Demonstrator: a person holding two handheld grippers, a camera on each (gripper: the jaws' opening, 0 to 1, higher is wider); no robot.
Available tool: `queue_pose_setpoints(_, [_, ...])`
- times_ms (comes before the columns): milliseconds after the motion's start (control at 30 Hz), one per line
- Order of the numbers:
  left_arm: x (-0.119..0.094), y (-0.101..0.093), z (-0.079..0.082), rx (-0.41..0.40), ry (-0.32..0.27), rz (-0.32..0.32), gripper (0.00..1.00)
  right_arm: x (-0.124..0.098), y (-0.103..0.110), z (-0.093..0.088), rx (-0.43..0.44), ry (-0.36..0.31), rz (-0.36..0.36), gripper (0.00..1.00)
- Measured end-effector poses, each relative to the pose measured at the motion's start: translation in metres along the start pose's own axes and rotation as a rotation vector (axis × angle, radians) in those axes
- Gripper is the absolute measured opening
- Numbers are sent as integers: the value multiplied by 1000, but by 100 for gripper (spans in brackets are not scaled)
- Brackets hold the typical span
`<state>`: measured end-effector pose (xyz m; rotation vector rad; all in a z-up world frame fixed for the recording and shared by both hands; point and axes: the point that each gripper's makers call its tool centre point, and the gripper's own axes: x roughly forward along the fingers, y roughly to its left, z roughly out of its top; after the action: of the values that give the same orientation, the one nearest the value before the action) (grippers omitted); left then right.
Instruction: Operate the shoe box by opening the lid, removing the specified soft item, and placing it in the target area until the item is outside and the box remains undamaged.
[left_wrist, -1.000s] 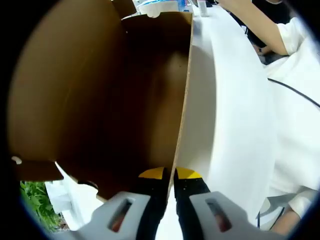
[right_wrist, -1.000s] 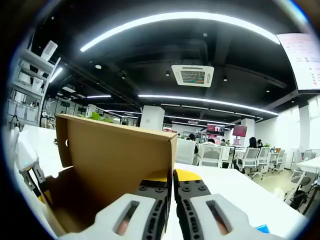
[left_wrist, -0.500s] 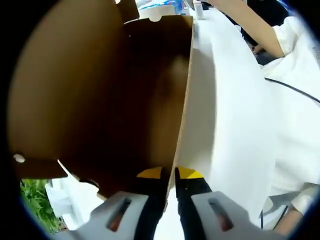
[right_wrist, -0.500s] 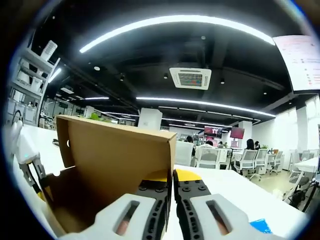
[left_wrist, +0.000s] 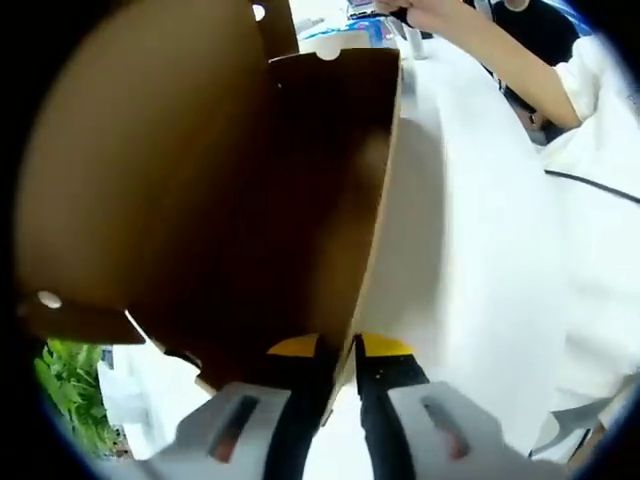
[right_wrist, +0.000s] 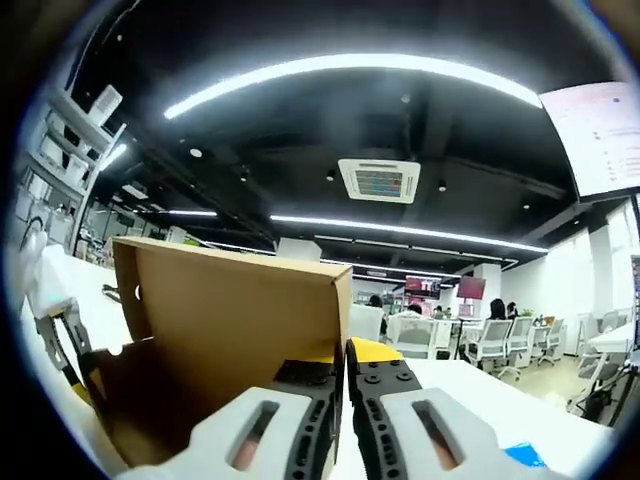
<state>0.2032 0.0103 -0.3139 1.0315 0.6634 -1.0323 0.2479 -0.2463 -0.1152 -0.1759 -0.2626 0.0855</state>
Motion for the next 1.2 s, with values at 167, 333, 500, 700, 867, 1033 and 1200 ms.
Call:
queue_pose_setpoints(167, [0,3,1,-12,-8,1,15,-2,0,-9,0,0,1,0])
queue_pose_setpoints(333, [-1,1,4,3,-30,7,18,-7,-3,-17,-14,4,-17,0])
queue_pose_setpoints(500, [-8,4,14,-42,-97,2,23,-8,0,-23,-40,-19,-29,0])
queue_pose_setpoints(700, [-18,12,19,-32,-136,62,22,-8,-6,-23,-50,-30,-57,0])
queue_pose_setpoints(867, [-24,13,18,-28,-141,78,21,-6,-9,-32,-22,4,-60,0])
queue_pose_setpoints(1033, [-32,19,16,-30,-151,107,19,-7,-11,-35,-21,7,-66,0])
queue_pose_setpoints(1200, [-35,19,13,-23,-163,131,19,-8,-11,-36,-24,-1,-69,0])
